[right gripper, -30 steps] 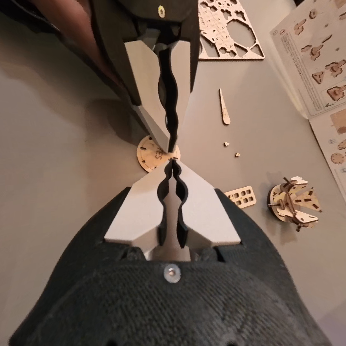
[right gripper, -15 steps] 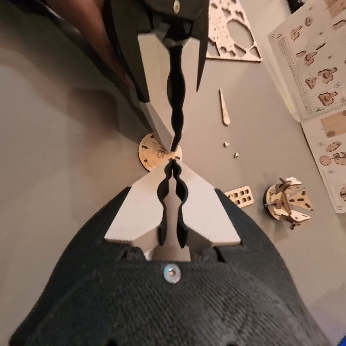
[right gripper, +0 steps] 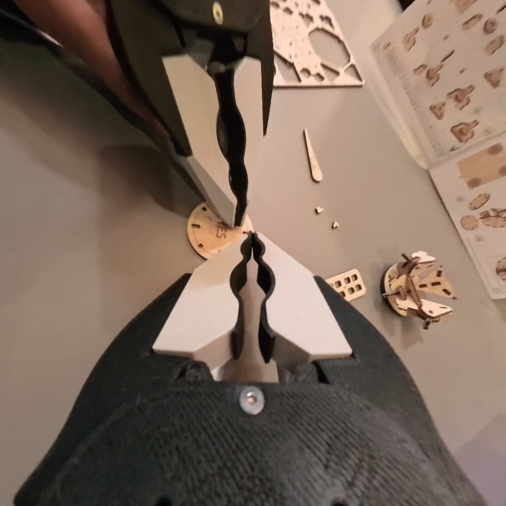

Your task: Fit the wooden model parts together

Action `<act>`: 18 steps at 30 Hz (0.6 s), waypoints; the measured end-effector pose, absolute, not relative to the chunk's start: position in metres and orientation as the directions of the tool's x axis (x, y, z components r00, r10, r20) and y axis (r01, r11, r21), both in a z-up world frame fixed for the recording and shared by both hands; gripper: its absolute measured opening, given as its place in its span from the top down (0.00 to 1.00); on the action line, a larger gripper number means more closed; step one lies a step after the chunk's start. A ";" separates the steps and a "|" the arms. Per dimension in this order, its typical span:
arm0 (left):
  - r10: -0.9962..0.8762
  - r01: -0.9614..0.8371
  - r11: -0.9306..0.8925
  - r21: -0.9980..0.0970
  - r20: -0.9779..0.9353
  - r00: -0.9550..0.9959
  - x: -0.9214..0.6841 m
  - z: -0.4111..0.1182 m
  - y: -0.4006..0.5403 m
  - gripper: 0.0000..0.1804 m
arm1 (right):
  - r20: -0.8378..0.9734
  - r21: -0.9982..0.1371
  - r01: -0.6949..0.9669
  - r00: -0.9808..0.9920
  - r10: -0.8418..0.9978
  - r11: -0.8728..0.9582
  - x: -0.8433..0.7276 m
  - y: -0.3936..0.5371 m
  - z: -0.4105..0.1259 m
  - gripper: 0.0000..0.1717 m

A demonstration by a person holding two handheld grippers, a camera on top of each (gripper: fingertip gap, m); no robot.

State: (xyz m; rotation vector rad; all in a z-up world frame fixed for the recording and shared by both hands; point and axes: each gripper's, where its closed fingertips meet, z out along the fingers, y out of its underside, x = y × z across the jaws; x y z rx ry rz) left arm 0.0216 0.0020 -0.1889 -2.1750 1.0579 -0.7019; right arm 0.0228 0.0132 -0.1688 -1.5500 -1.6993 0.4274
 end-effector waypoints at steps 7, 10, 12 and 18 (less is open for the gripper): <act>-0.821 -0.495 -0.492 -0.716 0.191 0.539 0.021 -0.189 0.002 1.00 | 0.294 -0.685 0.707 0.049 0.955 0.174 0.026 0.014 -0.178 1.00; -0.819 -0.492 -0.496 -0.716 0.197 0.538 0.022 -0.189 0.002 1.00 | 0.281 -0.725 0.667 0.057 0.958 0.173 0.024 0.011 -0.164 1.00; -0.819 -0.492 -0.496 -0.715 0.197 0.538 0.022 -0.189 0.002 1.00 | 0.267 -0.697 0.698 0.040 0.963 0.164 0.026 0.009 -0.172 1.00; -0.819 -0.492 -0.496 -0.715 0.199 0.538 0.021 -0.189 0.002 1.00 | 0.205 -0.757 0.648 0.113 0.972 0.084 0.023 0.018 -0.160 1.00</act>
